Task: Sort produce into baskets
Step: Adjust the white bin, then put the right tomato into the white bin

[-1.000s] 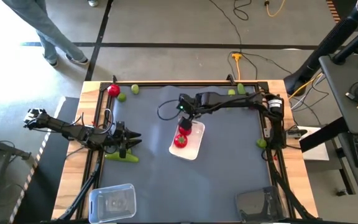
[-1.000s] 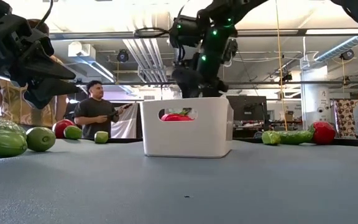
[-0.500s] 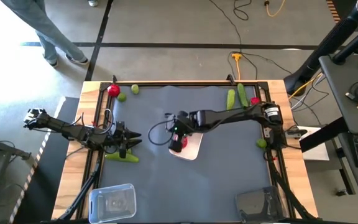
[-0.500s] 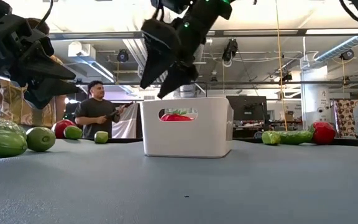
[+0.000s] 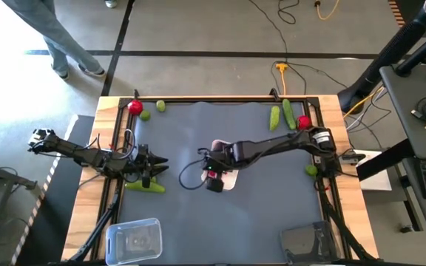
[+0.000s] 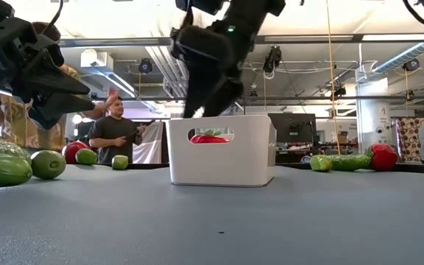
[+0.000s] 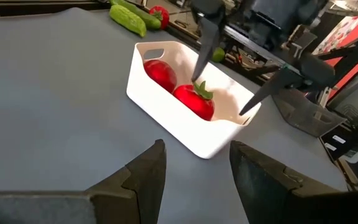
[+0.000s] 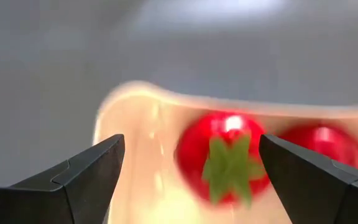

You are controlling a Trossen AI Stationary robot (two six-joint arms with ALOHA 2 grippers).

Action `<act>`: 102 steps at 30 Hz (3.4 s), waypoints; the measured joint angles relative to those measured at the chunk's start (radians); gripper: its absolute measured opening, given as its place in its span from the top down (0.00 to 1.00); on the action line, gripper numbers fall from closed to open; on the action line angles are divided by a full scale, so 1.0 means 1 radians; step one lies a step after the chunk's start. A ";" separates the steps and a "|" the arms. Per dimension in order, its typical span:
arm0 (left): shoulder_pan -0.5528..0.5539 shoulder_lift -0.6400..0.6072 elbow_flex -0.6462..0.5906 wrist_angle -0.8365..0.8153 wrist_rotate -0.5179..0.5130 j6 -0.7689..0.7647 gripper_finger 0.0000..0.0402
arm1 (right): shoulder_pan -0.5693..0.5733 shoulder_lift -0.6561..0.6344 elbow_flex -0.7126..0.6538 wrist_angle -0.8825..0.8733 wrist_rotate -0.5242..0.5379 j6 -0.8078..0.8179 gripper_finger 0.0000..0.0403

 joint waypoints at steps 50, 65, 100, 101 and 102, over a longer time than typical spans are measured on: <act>0.000 0.005 0.000 0.000 0.000 0.000 0.60 | -0.656 -0.375 -0.369 -0.784 0.315 -0.415 0.09; 0.000 0.005 0.000 0.000 0.000 0.000 0.60 | -0.857 -0.308 -0.598 -0.577 0.464 -0.702 0.07; 0.000 0.005 0.000 0.000 0.000 0.000 0.60 | -0.892 -0.189 -0.453 -0.733 0.446 -0.643 0.30; 0.000 0.005 0.000 0.000 0.000 0.000 0.60 | -0.877 -0.229 -0.434 -0.739 0.413 -0.620 0.30; 0.000 0.005 0.000 0.000 0.000 0.000 0.60 | -0.858 -0.269 -0.417 -0.747 0.364 -0.598 0.30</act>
